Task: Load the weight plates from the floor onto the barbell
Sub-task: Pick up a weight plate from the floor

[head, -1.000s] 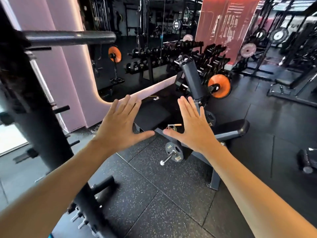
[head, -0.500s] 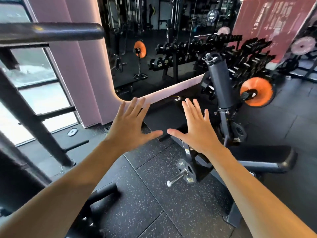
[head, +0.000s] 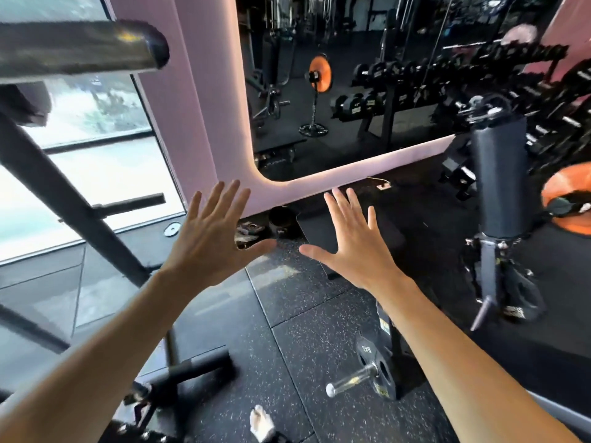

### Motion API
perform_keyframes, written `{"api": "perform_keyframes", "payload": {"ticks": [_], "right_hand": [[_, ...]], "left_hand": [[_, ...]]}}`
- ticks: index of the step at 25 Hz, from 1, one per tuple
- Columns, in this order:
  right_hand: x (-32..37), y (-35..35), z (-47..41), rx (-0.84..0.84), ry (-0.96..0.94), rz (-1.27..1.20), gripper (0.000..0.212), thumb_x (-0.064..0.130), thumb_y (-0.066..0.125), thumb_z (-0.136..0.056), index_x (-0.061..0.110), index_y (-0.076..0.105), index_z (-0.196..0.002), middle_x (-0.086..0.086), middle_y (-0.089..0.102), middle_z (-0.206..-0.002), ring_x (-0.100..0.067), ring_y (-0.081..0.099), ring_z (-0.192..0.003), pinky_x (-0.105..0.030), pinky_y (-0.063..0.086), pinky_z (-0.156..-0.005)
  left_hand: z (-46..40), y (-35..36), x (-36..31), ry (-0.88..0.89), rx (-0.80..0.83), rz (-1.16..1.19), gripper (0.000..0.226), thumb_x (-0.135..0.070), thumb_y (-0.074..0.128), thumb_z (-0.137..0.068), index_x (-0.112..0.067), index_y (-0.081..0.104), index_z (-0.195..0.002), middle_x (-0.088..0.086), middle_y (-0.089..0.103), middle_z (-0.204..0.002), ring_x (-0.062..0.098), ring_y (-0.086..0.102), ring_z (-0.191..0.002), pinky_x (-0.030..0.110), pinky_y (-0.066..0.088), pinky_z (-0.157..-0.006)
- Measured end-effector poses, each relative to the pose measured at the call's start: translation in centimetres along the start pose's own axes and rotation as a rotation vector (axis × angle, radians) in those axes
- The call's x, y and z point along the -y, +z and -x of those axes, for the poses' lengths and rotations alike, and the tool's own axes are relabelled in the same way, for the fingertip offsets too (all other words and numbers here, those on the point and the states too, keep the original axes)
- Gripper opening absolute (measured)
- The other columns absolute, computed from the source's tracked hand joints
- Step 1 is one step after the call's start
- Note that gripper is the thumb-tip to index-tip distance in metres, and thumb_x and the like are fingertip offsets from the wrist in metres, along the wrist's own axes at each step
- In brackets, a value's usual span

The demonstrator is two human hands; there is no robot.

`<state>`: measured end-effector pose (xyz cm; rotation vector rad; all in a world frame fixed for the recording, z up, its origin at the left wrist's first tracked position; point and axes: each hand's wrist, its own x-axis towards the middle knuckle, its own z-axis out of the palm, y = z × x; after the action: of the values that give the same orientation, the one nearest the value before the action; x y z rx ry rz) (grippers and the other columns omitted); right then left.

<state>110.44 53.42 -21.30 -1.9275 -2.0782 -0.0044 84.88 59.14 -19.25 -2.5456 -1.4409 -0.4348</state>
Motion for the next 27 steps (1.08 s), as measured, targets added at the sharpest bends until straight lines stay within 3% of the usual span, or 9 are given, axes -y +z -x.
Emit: {"api": "perform_keyframes", "payload": {"ticks": [8, 12, 16, 27], "right_hand": [[-1.6, 4.4, -19.0, -0.036, -0.037, -0.138, 0.112, 0.090, 0.023, -0.077, 0.019, -0.003, -0.160, 0.002, -0.007, -0.169, -0.014, -0.017, -0.153, -0.060, 0.001, -0.122], [-1.8, 6.0, -25.7, -0.057, -0.044, -0.144, 0.112, 0.090, 0.022, -0.078, 0.019, -0.002, -0.160, 0.001, -0.006, -0.169, -0.016, -0.015, -0.154, -0.059, 0.002, -0.122], [-2.5, 7.7, -31.4, -0.053, -0.057, -0.148, 0.113, 0.092, 0.018, -0.076, 0.020, -0.002, -0.160, 0.001, -0.006, -0.169, -0.021, -0.014, -0.154, -0.061, 0.006, -0.121], [-5.9, 12.7, -51.1, 0.052, -0.335, -0.188, 0.113, 0.093, 0.023, -0.076, 0.022, -0.003, -0.160, 0.004, -0.006, -0.169, -0.018, -0.015, -0.154, -0.061, 0.004, -0.121]], "left_hand": [[-13.0, 5.2, 8.5, -0.061, 0.016, 0.001, 0.108, -0.090, 0.020, -0.080, -0.018, 0.014, -0.160, 0.004, 0.006, -0.168, 0.024, 0.004, -0.155, 0.053, 0.010, -0.124], [-19.1, 6.3, 11.9, -0.068, 0.039, 0.004, 0.112, -0.093, 0.008, -0.076, -0.019, 0.012, -0.160, 0.003, 0.005, -0.167, 0.024, 0.002, -0.155, 0.053, 0.010, -0.124], [-23.2, 8.0, 13.2, -0.086, 0.030, -0.012, 0.107, -0.090, 0.016, -0.079, -0.020, 0.012, -0.160, 0.003, 0.005, -0.167, 0.024, 0.002, -0.155, 0.055, 0.009, -0.124], [-34.3, 14.7, 18.1, -0.385, 0.056, -0.062, 0.108, -0.091, 0.017, -0.079, -0.019, 0.010, -0.160, 0.003, 0.004, -0.167, 0.024, 0.001, -0.155, 0.054, 0.006, -0.124]]}}
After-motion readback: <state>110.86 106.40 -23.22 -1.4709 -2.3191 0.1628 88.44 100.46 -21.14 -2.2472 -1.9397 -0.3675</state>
